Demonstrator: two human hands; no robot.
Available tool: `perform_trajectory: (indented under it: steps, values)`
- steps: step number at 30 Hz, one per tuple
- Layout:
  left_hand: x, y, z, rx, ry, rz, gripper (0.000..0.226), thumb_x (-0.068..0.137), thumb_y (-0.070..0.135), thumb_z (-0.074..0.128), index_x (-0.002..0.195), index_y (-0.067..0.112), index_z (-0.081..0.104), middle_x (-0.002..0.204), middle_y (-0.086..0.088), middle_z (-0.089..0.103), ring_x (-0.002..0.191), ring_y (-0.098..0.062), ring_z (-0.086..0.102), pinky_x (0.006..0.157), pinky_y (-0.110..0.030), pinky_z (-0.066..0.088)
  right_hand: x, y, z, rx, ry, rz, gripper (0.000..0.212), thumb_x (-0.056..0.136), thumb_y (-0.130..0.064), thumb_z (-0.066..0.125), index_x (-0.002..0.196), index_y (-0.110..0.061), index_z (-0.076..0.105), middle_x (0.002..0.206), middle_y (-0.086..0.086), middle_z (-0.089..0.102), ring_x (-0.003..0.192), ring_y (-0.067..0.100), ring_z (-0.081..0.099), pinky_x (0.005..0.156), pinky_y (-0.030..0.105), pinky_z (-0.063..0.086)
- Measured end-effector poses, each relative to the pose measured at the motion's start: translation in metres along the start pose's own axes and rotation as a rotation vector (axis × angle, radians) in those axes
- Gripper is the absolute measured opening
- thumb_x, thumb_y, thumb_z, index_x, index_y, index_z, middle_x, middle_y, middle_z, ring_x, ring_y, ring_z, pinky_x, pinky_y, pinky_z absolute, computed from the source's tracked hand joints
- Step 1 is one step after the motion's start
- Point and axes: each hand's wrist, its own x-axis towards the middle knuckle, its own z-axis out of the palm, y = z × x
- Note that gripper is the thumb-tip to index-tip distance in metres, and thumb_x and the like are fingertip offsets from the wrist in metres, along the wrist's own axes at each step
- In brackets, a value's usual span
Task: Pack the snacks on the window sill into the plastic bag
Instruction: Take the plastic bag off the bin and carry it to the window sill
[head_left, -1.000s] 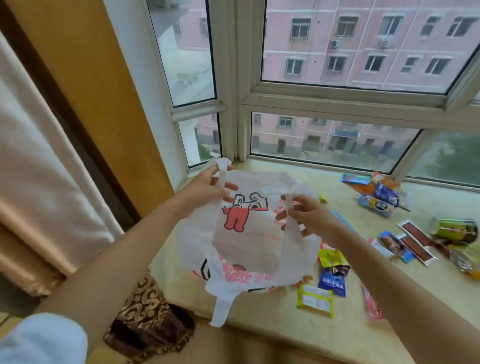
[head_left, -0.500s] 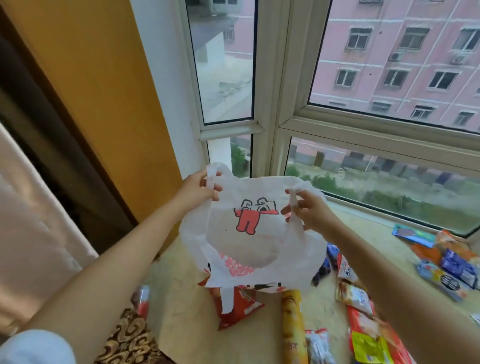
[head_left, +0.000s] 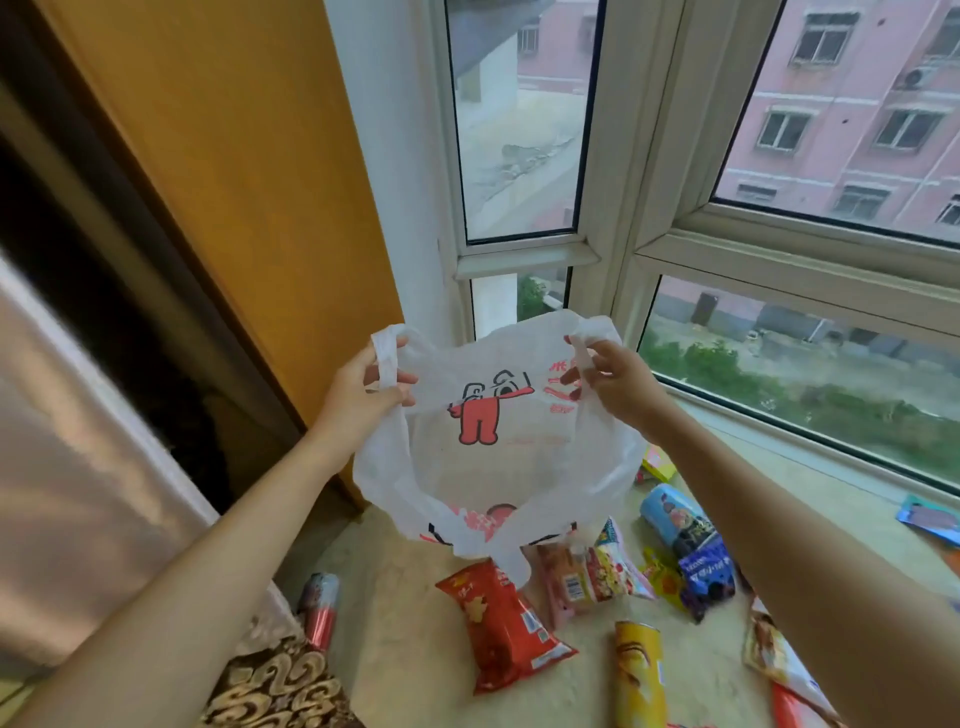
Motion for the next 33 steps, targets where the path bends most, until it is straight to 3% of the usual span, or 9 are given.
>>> perform_trajectory:
  steps: [3,5,9,11,17,24,29,31,33]
  values:
    - [0.008,-0.008,-0.009,-0.041,0.042,-0.017,0.052,0.089,0.004,0.061,0.128,0.037,0.051,0.102,0.002,0.069,0.087,-0.013,0.069,0.076,-0.024,0.049,0.016,-0.005,0.008,-0.006,-0.010,-0.059,0.033,0.099,-0.007,0.043,0.130,-0.014,0.052,0.094,0.008,0.069,0.074,0.010,0.065,0.056,0.012,0.049]
    - [0.010,-0.013,-0.012,-0.053,0.019,-0.057,0.050,0.090,0.005,0.061,0.127,0.038,0.051,0.102,0.001,0.070,0.085,-0.013,0.070,0.083,-0.031,0.051,0.023,-0.005,0.014,-0.026,-0.046,-0.044,0.031,0.099,-0.007,0.043,0.129,-0.010,0.051,0.095,0.010,0.069,0.074,0.015,0.066,0.056,0.012,0.049]
    - [0.010,-0.030,-0.009,-0.072,-0.036,-0.147,0.045,0.091,0.006,0.061,0.125,0.033,0.049,0.101,-0.003,0.069,0.083,-0.016,0.072,0.094,-0.041,0.050,0.033,0.007,0.030,-0.139,-0.126,0.046,0.039,0.098,-0.006,0.043,0.136,-0.013,0.045,0.096,0.005,0.071,0.080,0.021,0.069,0.067,0.029,0.055]
    - [0.010,-0.039,-0.005,-0.089,-0.043,-0.184,0.045,0.091,0.005,0.061,0.126,0.031,0.049,0.100,-0.005,0.069,0.084,-0.018,0.071,0.097,-0.043,0.048,0.037,0.016,0.038,-0.156,-0.117,0.089,0.043,0.097,-0.003,0.044,0.138,-0.014,0.044,0.094,0.005,0.072,0.079,0.020,0.068,0.065,0.028,0.053]
    - [0.015,-0.068,0.008,-0.167,-0.061,-0.266,0.047,0.092,0.005,0.061,0.133,0.025,0.048,0.104,-0.009,0.068,0.084,-0.019,0.072,0.089,-0.035,0.053,0.044,0.037,0.059,-0.189,-0.088,0.176,0.046,0.096,-0.004,0.045,0.141,-0.016,0.041,0.094,0.005,0.071,0.079,0.018,0.066,0.058,0.022,0.046]
    - [0.008,-0.080,0.007,-0.125,-0.072,-0.269,0.039,0.093,0.015,0.061,0.124,0.035,0.050,0.110,-0.004,0.067,0.092,-0.011,0.069,0.100,-0.037,0.044,0.042,0.049,0.063,-0.211,-0.069,0.173,0.048,0.096,-0.008,0.049,0.142,-0.015,0.039,0.094,0.004,0.070,0.083,0.017,0.065,0.063,0.027,0.048]
    - [0.004,-0.085,-0.001,0.011,-0.088,-0.256,0.020,0.092,0.026,0.062,0.113,0.028,0.062,0.111,0.005,0.062,0.098,-0.007,0.059,0.078,-0.024,0.045,0.037,0.050,0.058,-0.234,-0.035,0.154,0.046,0.095,-0.012,0.052,0.139,-0.019,0.042,0.096,0.003,0.071,0.089,0.019,0.062,0.073,0.035,0.050]
    - [0.003,-0.088,-0.005,0.203,-0.062,-0.214,0.012,0.092,0.037,0.059,0.092,0.027,0.066,0.100,0.006,0.066,0.088,-0.008,0.060,0.074,-0.031,0.047,0.034,0.048,0.056,-0.249,-0.027,0.146,0.046,0.094,-0.014,0.054,0.138,-0.021,0.043,0.098,0.003,0.069,0.090,0.020,0.062,0.076,0.037,0.051]
    - [0.000,-0.088,-0.010,0.437,-0.033,-0.181,0.023,0.091,0.048,0.055,0.087,0.029,0.066,0.097,0.008,0.068,0.083,-0.009,0.060,0.073,-0.031,0.048,0.030,0.046,0.054,-0.244,-0.018,0.135,0.046,0.092,-0.013,0.056,0.136,-0.022,0.046,0.101,0.004,0.066,0.093,0.022,0.061,0.081,0.041,0.053]
